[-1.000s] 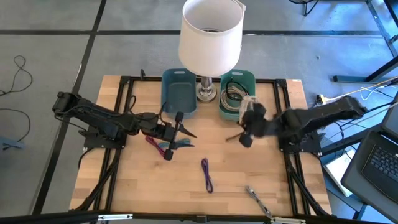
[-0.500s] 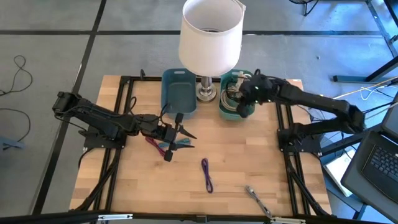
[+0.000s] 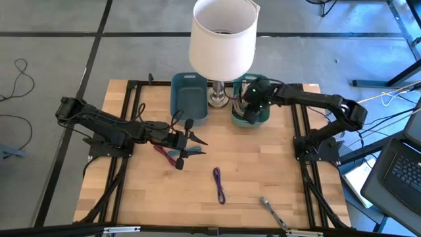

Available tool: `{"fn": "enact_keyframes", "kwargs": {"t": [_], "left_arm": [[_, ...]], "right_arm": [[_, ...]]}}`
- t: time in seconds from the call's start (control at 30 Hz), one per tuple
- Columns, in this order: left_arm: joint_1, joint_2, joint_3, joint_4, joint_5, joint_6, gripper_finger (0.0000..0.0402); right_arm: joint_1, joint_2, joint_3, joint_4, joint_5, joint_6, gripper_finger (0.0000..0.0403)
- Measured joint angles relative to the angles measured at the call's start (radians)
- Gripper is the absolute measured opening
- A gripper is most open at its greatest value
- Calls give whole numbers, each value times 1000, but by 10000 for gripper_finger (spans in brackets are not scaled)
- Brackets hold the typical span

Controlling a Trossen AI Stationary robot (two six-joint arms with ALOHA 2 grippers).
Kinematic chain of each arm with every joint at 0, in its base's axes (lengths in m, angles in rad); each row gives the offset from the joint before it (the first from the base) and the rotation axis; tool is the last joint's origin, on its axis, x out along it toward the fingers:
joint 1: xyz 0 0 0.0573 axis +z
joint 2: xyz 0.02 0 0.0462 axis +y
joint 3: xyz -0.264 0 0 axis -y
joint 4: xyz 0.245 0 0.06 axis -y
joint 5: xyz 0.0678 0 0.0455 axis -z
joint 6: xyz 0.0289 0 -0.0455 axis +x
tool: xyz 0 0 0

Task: Pick & Place USB Port
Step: Put the white hdmi cable into the green bin

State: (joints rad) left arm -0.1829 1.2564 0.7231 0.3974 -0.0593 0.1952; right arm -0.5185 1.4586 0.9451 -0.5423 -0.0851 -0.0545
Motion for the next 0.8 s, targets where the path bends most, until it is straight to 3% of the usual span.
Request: {"fn": "enact_keyframes", "kwargs": {"t": [0.7, 0.8], "left_arm": [[0, 0, 0, 1, 0, -17, 143], [0, 0, 0, -1, 0, -18, 144]], "right_arm": [[-102, 185, 3, 86, -152, 15, 13], [-104, 196, 3, 88, -160, 29, 34]]}}
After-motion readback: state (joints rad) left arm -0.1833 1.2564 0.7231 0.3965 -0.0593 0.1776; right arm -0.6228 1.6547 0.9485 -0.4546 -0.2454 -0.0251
